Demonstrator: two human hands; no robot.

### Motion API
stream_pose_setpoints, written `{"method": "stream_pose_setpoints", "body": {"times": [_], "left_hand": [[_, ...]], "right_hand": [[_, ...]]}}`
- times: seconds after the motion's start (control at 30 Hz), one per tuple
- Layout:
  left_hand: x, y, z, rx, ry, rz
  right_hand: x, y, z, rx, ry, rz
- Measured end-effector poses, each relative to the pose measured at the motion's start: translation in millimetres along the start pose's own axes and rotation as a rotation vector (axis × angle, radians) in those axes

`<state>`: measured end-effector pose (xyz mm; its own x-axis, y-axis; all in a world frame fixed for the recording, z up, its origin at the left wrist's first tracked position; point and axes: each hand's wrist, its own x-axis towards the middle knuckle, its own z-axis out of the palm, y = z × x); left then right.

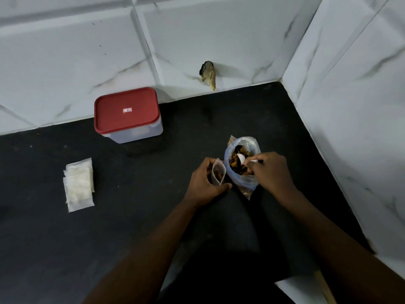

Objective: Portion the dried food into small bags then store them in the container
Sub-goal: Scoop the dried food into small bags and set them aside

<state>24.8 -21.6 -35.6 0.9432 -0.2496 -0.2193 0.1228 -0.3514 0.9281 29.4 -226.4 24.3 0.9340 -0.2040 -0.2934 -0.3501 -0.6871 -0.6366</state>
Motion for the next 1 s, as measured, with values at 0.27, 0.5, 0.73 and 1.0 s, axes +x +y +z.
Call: {"method": "stream_pose_setpoints", "body": {"times": [0.27,0.5,0.73,1.0], "left_hand": [[-1,-1,0,-0.004,-0.016,-0.003],[-3,2,-2,0.011,-0.028,-0.004],[-5,5,-3,0.012,-0.025,-0.008],[-6,5,-3,0.031,-0.014,0.021]], "right_hand": [[1,-1,2,0.207,-0.059,0.159],[4,1,-6,0.385,-0.113,0.355],[6,9,-21,0.492,-0.192,0.432],[4,15,-17,0.616,-0.208,0.475]]}}
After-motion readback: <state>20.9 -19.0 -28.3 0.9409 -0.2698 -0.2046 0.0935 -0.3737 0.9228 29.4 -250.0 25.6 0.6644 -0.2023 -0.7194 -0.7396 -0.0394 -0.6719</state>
